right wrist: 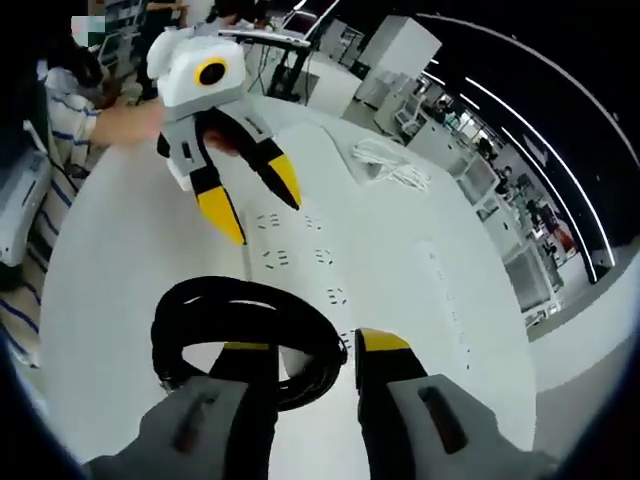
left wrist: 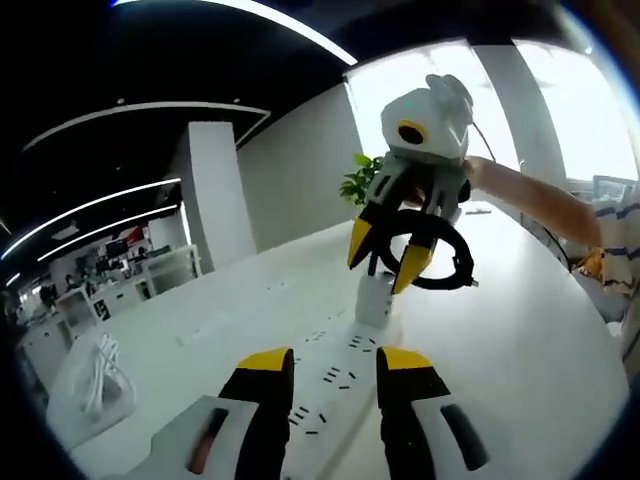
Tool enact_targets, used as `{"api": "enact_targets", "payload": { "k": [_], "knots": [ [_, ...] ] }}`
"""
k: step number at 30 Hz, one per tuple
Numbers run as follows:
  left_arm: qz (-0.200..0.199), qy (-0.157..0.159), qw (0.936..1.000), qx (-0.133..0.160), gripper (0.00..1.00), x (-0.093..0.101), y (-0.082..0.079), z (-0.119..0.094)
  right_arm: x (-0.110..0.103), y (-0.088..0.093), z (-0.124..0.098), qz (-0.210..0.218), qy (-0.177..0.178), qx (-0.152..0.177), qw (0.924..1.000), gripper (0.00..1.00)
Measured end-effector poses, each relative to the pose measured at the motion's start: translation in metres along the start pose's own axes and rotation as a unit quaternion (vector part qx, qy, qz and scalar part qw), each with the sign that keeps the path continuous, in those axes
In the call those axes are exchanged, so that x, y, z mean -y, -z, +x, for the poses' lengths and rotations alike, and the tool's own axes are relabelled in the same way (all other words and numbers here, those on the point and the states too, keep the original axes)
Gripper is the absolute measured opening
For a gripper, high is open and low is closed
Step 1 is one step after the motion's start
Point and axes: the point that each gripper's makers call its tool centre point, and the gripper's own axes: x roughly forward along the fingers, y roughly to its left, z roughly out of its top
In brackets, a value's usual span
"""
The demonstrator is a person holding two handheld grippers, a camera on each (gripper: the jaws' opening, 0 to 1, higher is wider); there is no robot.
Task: Straighten the power strip on the desk, plug the charger into it
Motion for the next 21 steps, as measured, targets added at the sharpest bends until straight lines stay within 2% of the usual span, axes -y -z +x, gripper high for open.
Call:
{"api": "enact_targets", "payload": {
  "k": [2, 5, 8, 10, 15, 21],
  "knots": [
    [0.0, 0.001, 1.0, 0.001, 0.33, 0.001, -0.001, 0.0, 0.001, -0.005, -0.004, 0.018, -0.003, 0.032, 0.9993, 0.28],
    [0.002, 0.001, 1.0, 0.002, 0.33, 0.002, -0.002, 0.0, 0.002, -0.005, -0.008, 0.024, -0.007, 0.039, 0.9989, 0.28],
    [0.002, 0.0, 1.0, 0.001, 0.33, 0.001, -0.001, 0.0, 0.005, -0.008, -0.014, 0.034, 0.0, 0.061, 0.9975, 0.3],
    [0.0, -0.002, 1.0, 0.001, 0.33, -0.001, -0.001, 0.0, 0.006, -0.012, -0.019, 0.047, 0.003, 0.087, 0.9951, 0.3],
    [-0.009, -0.005, 0.9999, 0.001, 0.33, -0.005, 0.0, -0.002, 0.007, -0.011, -0.028, 0.07, 0.002, 0.128, 0.9893, 0.3],
    [-0.011, -0.012, 0.9999, 0.005, 0.33, -0.012, -0.004, -0.006, 0.008, -0.011, -0.039, 0.091, 0.0, 0.162, 0.9826, 0.3]
  ]
}}
